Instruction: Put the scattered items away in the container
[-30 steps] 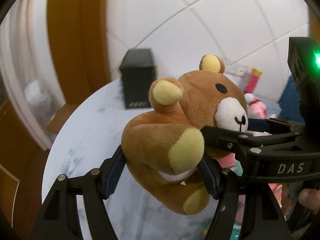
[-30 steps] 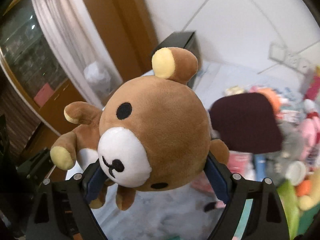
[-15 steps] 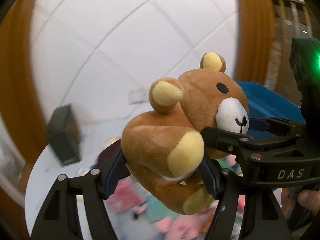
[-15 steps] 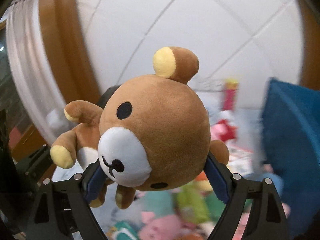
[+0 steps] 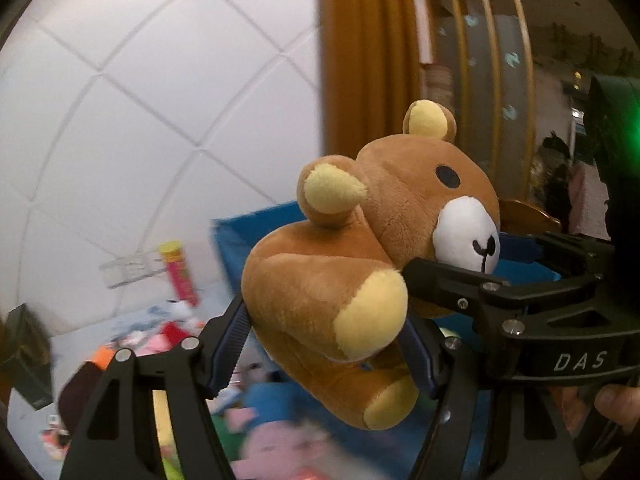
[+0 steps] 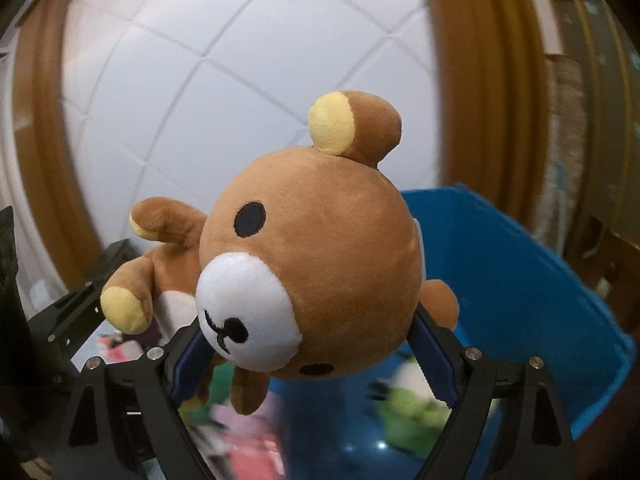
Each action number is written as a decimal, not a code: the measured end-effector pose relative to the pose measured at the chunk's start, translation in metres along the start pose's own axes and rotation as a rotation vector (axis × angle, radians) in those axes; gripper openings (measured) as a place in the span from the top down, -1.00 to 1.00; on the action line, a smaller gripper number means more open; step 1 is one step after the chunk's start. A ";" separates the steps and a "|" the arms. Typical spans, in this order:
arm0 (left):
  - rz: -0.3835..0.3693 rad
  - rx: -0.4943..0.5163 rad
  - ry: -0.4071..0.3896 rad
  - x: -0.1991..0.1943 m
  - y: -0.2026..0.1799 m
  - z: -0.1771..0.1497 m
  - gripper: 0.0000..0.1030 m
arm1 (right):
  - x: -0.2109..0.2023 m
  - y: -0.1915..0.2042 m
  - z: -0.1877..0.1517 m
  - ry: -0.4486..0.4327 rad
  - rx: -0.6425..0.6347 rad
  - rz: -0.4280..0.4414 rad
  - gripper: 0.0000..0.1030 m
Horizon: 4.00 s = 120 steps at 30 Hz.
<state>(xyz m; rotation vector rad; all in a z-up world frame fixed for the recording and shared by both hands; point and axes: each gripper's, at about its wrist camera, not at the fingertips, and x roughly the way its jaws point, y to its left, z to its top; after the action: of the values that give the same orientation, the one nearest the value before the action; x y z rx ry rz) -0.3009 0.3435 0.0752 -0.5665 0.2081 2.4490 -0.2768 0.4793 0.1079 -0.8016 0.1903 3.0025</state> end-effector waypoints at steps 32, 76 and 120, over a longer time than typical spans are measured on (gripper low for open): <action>0.042 0.031 0.119 0.058 -0.091 0.006 -0.71 | -0.012 -0.148 -0.029 0.057 0.138 -0.079 -0.99; 0.481 -0.360 0.327 -0.165 0.221 -0.264 -0.83 | 0.026 0.199 -0.166 0.188 -0.056 0.130 -0.99; -0.035 0.137 0.531 -0.013 0.364 -0.311 -0.83 | 0.152 0.324 -0.285 0.453 0.392 -0.120 -0.38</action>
<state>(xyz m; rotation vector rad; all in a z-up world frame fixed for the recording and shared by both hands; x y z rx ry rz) -0.4009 -0.0410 -0.1929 -1.1375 0.5687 2.1817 -0.2862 0.1217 -0.1772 -1.3595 0.6835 2.5018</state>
